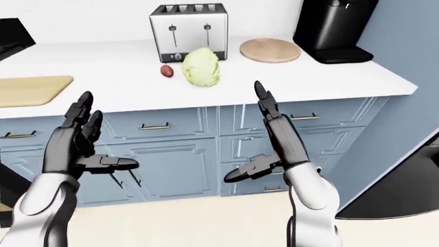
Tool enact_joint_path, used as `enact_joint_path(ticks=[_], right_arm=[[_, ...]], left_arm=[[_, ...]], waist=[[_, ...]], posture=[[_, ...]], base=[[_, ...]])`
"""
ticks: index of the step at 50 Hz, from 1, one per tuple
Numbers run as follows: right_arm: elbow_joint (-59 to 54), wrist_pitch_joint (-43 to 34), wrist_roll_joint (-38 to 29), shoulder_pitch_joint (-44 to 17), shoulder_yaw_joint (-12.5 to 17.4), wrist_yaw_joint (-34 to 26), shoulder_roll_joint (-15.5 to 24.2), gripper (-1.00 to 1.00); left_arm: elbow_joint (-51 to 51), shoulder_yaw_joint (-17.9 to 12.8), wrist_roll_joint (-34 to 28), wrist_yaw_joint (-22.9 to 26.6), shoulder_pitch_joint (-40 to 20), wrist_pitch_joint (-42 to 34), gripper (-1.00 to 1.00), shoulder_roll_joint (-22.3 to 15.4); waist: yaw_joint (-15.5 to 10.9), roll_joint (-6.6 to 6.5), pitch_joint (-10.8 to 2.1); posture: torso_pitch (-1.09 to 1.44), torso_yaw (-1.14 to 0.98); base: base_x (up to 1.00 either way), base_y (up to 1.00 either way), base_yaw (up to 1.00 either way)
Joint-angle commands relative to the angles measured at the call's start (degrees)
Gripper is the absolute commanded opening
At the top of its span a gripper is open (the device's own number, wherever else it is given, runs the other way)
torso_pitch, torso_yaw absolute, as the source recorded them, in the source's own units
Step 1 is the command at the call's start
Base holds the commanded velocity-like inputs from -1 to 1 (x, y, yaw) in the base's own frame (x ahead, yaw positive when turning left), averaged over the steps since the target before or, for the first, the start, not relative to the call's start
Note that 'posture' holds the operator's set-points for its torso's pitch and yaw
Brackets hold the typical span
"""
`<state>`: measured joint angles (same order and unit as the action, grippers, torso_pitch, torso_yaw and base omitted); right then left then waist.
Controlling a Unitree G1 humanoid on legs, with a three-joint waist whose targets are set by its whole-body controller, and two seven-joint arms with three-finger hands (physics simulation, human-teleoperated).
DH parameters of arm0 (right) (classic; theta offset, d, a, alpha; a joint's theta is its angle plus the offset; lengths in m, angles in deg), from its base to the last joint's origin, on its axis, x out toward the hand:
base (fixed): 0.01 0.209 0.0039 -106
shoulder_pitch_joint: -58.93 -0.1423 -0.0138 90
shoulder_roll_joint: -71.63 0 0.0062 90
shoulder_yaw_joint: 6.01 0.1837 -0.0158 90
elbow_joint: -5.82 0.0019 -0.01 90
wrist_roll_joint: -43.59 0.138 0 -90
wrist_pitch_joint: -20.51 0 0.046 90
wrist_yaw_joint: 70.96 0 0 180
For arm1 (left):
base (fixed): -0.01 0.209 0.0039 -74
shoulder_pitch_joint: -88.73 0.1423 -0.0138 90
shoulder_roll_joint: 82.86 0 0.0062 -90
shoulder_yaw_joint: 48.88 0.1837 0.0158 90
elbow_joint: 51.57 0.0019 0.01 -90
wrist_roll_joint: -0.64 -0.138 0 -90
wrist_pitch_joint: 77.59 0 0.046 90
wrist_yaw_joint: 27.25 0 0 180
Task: Place the lettuce and the sweet potato on separate cutting boards.
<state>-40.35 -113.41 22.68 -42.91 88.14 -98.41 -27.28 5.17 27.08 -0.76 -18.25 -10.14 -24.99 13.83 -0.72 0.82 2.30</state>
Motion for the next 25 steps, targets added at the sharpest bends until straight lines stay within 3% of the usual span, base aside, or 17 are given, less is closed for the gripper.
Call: enact_joint_path(ticks=[1,3,5,7,9,10,13,16,18,19,20,22,25], right_arm=[[1.29,0.94,0.21,-1.0,0.46,0.49,0.26,1.0],[1.4,0.9,0.41,-0.96,0.44,0.59,0.25,1.0],[1.58,0.54,0.6,-1.17,0.54,0.62,0.3,1.0],[1.74,0.37,0.81,-1.3,0.61,0.67,0.35,1.0],[1.89,0.3,0.97,-1.29,0.63,0.72,0.4,1.0],[2.04,0.24,1.04,-1.29,0.59,0.7,0.44,1.0],[2.24,0.17,1.2,-1.26,0.54,0.74,0.47,1.0],[2.36,0.26,1.28,-1.09,0.44,0.78,0.46,1.0],[2.39,0.35,1.3,-1.01,0.43,0.79,0.48,1.0],[2.54,0.39,1.28,-0.9,0.35,0.75,0.51,1.0],[2.58,0.35,1.29,-0.88,0.33,0.75,0.47,1.0],[2.81,0.57,1.28,-0.68,0.11,0.73,0.4,1.0],[3.09,0.03,1.38,-0.88,0.04,0.63,0.28,1.0]], left_arm=[[-1.81,0.02,-0.03,-0.01,-0.97,1.72,1.0,-0.23],[-2.15,-0.08,0.0,0.07,-0.98,1.47,1.0,-0.22],[-2.68,-0.16,0.01,0.15,-1.0,1.12,1.0,-0.26],[-2.97,-0.08,-0.08,0.21,-0.88,1.08,1.0,-0.22],[-3.16,-0.07,-0.13,0.25,-0.81,1.03,1.0,-0.17],[-3.29,-0.05,-0.17,0.27,-0.8,0.93,1.0,-0.15],[-3.65,0.0,-0.25,0.31,-0.77,0.7,1.0,-0.09],[-3.8,0.02,-0.3,0.36,-0.66,0.67,1.0,-0.02],[-3.85,0.06,-0.34,0.37,-0.58,0.72,1.0,0.04],[-3.92,0.03,-0.33,0.39,-0.57,0.69,1.0,0.06],[-3.96,0.01,-0.34,0.4,-0.56,0.68,1.0,0.07],[-4.06,0.01,-0.34,0.42,-0.52,0.62,1.0,0.12],[-4.32,-0.12,-0.28,0.51,-0.46,0.5,1.0,0.12]], waist=[[0.17,-0.23,-0.8],[0.16,0.14,-1.43],[0.02,1.6,-1.69],[0.29,0.49,-1.49],[0.45,1.64,-0.75],[0.81,1.49,-1.18],[0.93,0.65,-0.84],[1.37,-1.13,-0.19],[1.6,-3.39,-0.82],[1.63,-5.32,-1.71],[1.19,-4.75,-1.61],[0.97,-5.32,-0.38],[0.34,-4.4,-0.94]], posture=[[0.0,0.0],[0.0,0.0],[0.0,0.0],[0.0,0.0],[0.0,0.0],[0.0,0.0],[0.0,0.0],[0.0,0.0],[0.0,0.0],[0.0,0.0],[0.0,0.0],[0.0,0.0],[0.0,0.0]], base=[[0.26,0.0,0.0],[0.26,0.0,0.0],[0.26,0.0,0.0],[0.26,0.0,0.0],[0.25,0.0,0.0],[0.26,0.0,0.0],[0.26,0.0,0.0],[0.26,0.0,0.0],[0.26,0.0,0.0],[0.27,0.0,0.0],[0.26,0.0,0.0],[0.26,0.0,0.0],[0.26,0.0,0.0]])
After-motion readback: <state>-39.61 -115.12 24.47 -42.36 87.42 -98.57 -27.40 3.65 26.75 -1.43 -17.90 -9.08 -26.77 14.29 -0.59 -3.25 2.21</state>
